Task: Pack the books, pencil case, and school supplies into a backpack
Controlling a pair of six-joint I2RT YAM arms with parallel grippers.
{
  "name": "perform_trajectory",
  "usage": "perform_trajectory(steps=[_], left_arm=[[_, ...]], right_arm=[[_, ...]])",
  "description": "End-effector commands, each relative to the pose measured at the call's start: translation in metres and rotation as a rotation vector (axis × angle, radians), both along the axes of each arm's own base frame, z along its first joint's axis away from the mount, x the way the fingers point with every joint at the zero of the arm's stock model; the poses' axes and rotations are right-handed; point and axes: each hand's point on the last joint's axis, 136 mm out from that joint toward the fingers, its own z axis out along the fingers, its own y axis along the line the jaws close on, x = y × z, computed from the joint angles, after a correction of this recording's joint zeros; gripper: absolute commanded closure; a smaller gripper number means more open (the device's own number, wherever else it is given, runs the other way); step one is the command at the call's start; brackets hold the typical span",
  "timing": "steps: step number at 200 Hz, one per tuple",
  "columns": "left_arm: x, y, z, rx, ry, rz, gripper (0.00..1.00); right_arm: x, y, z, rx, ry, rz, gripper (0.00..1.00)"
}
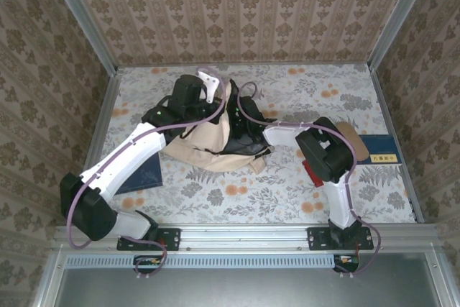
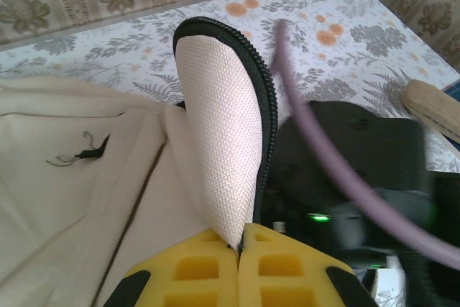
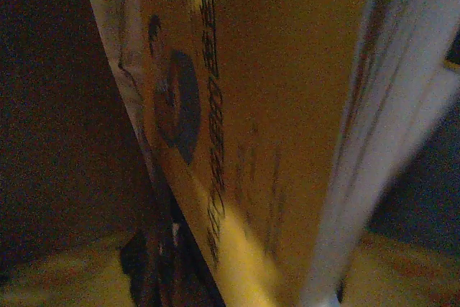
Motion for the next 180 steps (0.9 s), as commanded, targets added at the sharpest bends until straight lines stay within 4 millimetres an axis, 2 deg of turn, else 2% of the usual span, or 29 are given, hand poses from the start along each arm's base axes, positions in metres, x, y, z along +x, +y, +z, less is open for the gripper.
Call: perform_trajectory(steps=[1,21,43,58,68,77,84,89,98,107,115,133,157,171,173,180], left_arm=[[0.002,0.006,0.027,-0.084,-0.061,0.022,0.98],[0.004,0.009,0.021,-0.073,-0.051,0.031,0.98],[0.006,0.014,0.011,-0.060,-0.033,0.045,0.98],[0.004,0.016,0.002,-0.054,-0.009,0.042,0.96],[0.000,0.017,-0.006,-0.050,0.020,0.034,0.91],[-0.003,0.018,-0.013,-0.048,0.053,0.033,0.82],[-0.005,0.020,-0.019,-0.051,0.083,0.039,0.71],[-0.006,0.022,-0.026,-0.050,0.112,0.053,0.60],[-0.007,0.027,-0.035,-0.057,0.160,0.082,0.43],[-0.006,0.034,-0.045,-0.073,0.217,0.126,0.31],[-0.005,0.041,-0.054,-0.087,0.260,0.166,0.24],[0.001,0.054,-0.080,-0.116,0.363,0.272,0.17],[0.009,0.067,-0.123,-0.124,0.511,0.404,0.17],[0.011,0.070,-0.144,-0.094,0.568,0.453,0.17],[0.015,0.077,-0.147,-0.095,0.575,0.478,0.17],[0.019,0.083,-0.158,-0.078,0.600,0.513,0.18]], right_arm=[[-0.019,-0.025,0.022,-0.021,0.010,-0.004,0.26],[-0.043,-0.040,0.028,-0.070,0.048,0.030,0.19],[-0.068,-0.056,0.032,-0.086,0.076,0.048,0.19],[-0.081,-0.075,0.034,-0.111,0.081,0.034,0.18],[-0.088,-0.095,0.035,-0.141,0.083,0.003,0.18],[-0.094,-0.117,0.036,-0.184,0.080,-0.037,0.18],[-0.099,-0.137,0.038,-0.226,0.078,-0.075,0.18],[-0.101,-0.151,0.039,-0.258,0.075,-0.101,0.18],[-0.106,-0.177,0.051,-0.316,0.043,-0.150,0.18],[-0.112,-0.206,0.055,-0.409,0.038,-0.207,0.17],[-0.114,-0.231,0.062,-0.486,0.017,-0.256,0.17],[-0.120,-0.278,0.074,-0.628,-0.007,-0.344,0.16],[-0.110,-0.314,0.083,-0.705,-0.008,-0.386,0.15],[-0.105,-0.336,0.079,-0.758,0.041,-0.396,0.15],[-0.104,-0.339,0.078,-0.764,0.049,-0.401,0.15],[-0.100,-0.351,0.076,-0.775,0.073,-0.415,0.14]])
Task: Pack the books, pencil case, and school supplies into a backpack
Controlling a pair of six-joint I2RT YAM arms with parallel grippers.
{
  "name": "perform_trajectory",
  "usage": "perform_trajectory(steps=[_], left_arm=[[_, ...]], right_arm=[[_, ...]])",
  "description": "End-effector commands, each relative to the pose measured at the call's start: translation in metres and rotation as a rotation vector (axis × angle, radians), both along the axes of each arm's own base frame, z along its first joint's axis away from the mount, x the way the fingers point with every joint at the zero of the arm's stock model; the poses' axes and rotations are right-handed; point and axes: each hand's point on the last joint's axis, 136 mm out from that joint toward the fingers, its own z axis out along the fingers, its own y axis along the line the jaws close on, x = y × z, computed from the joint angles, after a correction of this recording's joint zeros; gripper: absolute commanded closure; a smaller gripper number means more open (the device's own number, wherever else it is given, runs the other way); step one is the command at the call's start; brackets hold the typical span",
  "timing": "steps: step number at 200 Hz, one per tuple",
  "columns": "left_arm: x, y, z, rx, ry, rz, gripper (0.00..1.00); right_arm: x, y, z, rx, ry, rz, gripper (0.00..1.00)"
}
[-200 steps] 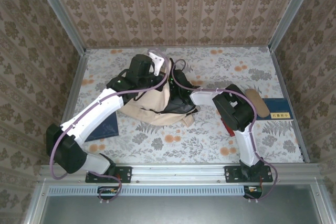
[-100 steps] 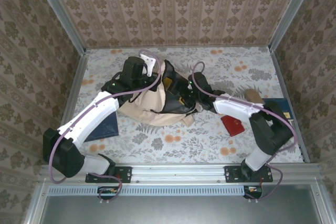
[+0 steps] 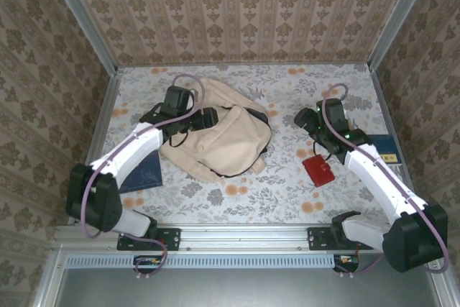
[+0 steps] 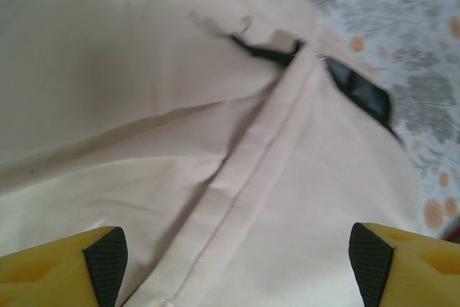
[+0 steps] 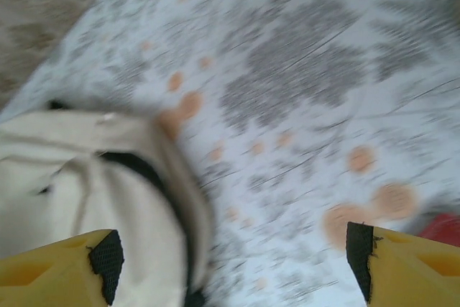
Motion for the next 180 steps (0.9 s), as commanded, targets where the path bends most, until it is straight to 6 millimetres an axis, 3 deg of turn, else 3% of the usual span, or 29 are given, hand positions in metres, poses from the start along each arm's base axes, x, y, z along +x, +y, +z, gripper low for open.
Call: perform_trajectory(steps=[1,35,45,106,136,180], left_arm=[[0.002,0.018,-0.043,0.017,0.165,0.140,0.18],[0.017,0.028,-0.074,0.059,0.228,0.181,0.19],[0.023,0.032,-0.080,0.076,0.238,0.189,0.19],[0.064,0.049,-0.109,0.095,0.281,0.158,0.21],[0.086,0.047,-0.113,0.081,0.250,0.117,0.22],[0.109,0.029,-0.093,0.042,0.167,0.052,0.23]], right_arm=[[-0.001,-0.047,-0.011,-0.163,0.124,-0.036,0.14],[0.018,-0.115,-0.022,-0.200,0.208,-0.177,0.06],[0.025,-0.130,-0.035,-0.199,0.259,-0.187,0.02],[0.037,-0.195,-0.077,-0.209,0.419,-0.259,0.00],[0.037,-0.192,-0.101,-0.140,0.481,-0.227,0.00],[0.025,-0.165,-0.127,-0.017,0.505,-0.188,0.01]])
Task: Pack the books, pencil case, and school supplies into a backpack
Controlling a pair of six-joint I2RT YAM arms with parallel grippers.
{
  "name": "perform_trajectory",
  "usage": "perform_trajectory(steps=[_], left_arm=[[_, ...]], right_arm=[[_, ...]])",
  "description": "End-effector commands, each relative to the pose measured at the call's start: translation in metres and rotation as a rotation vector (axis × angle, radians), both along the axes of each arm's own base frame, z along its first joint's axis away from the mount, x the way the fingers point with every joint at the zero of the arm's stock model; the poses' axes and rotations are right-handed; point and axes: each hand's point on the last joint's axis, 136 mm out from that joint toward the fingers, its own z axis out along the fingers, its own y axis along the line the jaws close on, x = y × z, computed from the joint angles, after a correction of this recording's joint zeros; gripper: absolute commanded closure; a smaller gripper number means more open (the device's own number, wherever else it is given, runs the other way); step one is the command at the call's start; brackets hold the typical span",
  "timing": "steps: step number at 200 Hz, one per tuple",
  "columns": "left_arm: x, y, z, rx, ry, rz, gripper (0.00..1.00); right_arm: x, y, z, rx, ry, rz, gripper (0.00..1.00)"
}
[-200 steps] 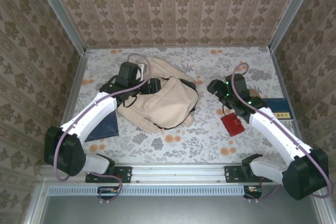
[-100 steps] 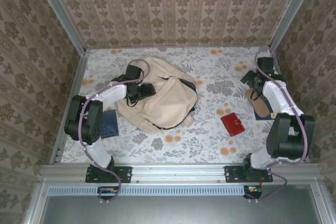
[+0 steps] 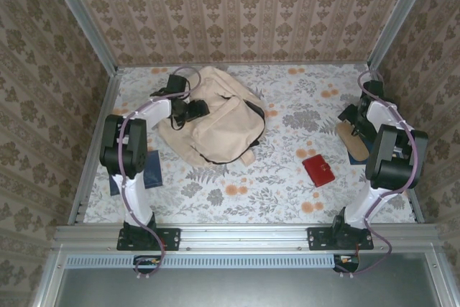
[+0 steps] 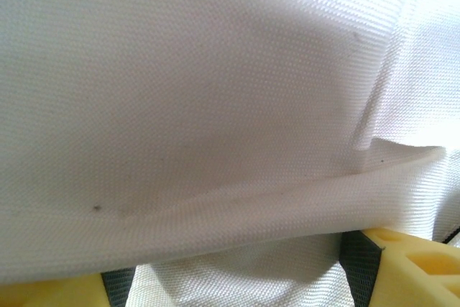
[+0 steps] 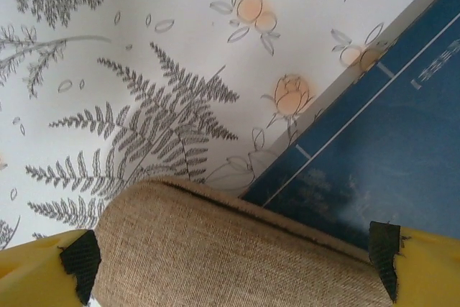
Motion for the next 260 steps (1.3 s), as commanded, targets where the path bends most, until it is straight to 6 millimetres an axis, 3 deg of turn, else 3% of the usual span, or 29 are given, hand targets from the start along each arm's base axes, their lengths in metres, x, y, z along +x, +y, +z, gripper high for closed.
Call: perform_trajectory(steps=[1,72,95,129,153,179,205,260], left_arm=[[0.012,-0.009,0.004,-0.007,-0.050,-0.055,0.23],[-0.004,-0.019,0.053,0.006,-0.120,-0.062,0.17],[-0.016,-0.017,0.065,0.011,-0.122,-0.056,0.14],[-0.035,-0.016,0.077,0.022,-0.122,-0.072,0.08],[-0.043,-0.019,0.085,0.026,-0.140,-0.091,0.00],[-0.048,-0.023,0.088,0.028,-0.145,-0.106,0.00],[-0.052,-0.029,0.088,0.018,-0.137,-0.120,0.00],[-0.059,-0.045,0.088,-0.001,-0.129,-0.151,0.00]], right_arm=[[-0.011,0.026,-0.016,0.114,0.025,0.035,0.01],[-0.011,0.095,-0.015,0.185,-0.016,0.160,0.00],[-0.013,0.077,-0.007,0.098,0.002,0.130,0.00],[-0.019,0.025,0.005,-0.010,0.026,0.023,0.00],[-0.021,-0.007,-0.001,-0.020,0.060,-0.046,0.00],[-0.016,-0.029,-0.011,-0.015,0.092,-0.090,0.01],[-0.003,-0.031,-0.022,0.020,0.114,-0.074,0.01],[0.034,0.013,-0.043,0.206,0.070,0.041,0.01]])
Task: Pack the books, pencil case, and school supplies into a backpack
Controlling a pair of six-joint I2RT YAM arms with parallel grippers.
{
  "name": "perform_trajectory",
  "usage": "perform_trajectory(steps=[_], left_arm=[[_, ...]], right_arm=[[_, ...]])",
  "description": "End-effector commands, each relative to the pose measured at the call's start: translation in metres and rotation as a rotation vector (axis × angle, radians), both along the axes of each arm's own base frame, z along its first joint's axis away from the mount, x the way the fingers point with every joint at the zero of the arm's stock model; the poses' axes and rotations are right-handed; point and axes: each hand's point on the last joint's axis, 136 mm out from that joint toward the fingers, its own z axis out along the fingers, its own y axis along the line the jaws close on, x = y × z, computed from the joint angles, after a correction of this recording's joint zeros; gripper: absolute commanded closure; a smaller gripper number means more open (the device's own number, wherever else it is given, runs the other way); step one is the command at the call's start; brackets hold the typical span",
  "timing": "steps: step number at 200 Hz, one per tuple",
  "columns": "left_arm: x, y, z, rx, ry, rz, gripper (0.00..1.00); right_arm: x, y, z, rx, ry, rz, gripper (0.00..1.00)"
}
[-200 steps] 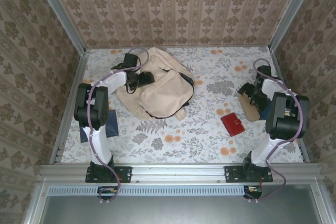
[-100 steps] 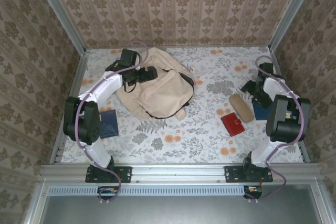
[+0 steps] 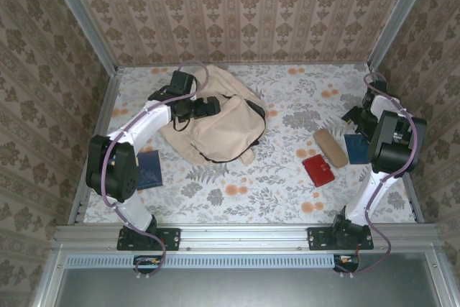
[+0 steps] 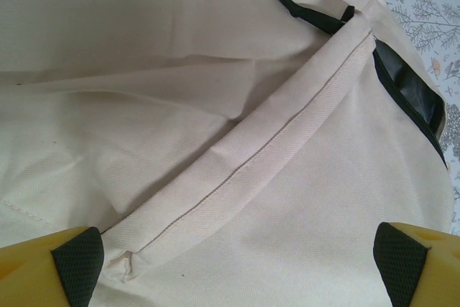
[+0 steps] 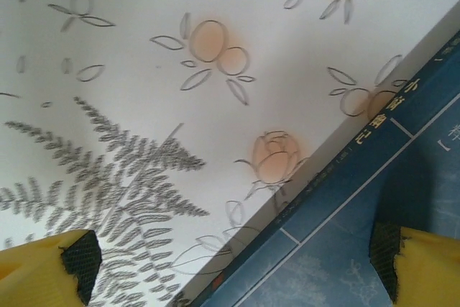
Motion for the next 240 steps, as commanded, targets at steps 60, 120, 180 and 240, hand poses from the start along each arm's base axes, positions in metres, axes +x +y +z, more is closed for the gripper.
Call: perform_trajectory(steps=[60,120,180,240], left_arm=[[-0.013,-0.019,0.008,-0.017,0.014,-0.050,0.00],[-0.024,-0.038,0.009,-0.015,0.020,-0.098,0.00],[-0.031,-0.050,0.013,-0.020,0.009,-0.126,0.00],[-0.038,-0.071,0.014,-0.022,-0.007,-0.140,0.00]], right_arm=[[0.071,0.099,-0.010,0.252,-0.081,0.219,0.03],[0.103,0.179,-0.017,0.298,-0.061,0.383,0.04],[0.088,0.247,-0.010,0.336,-0.082,0.445,0.06],[0.035,0.285,0.001,0.358,-0.166,0.368,0.10]])
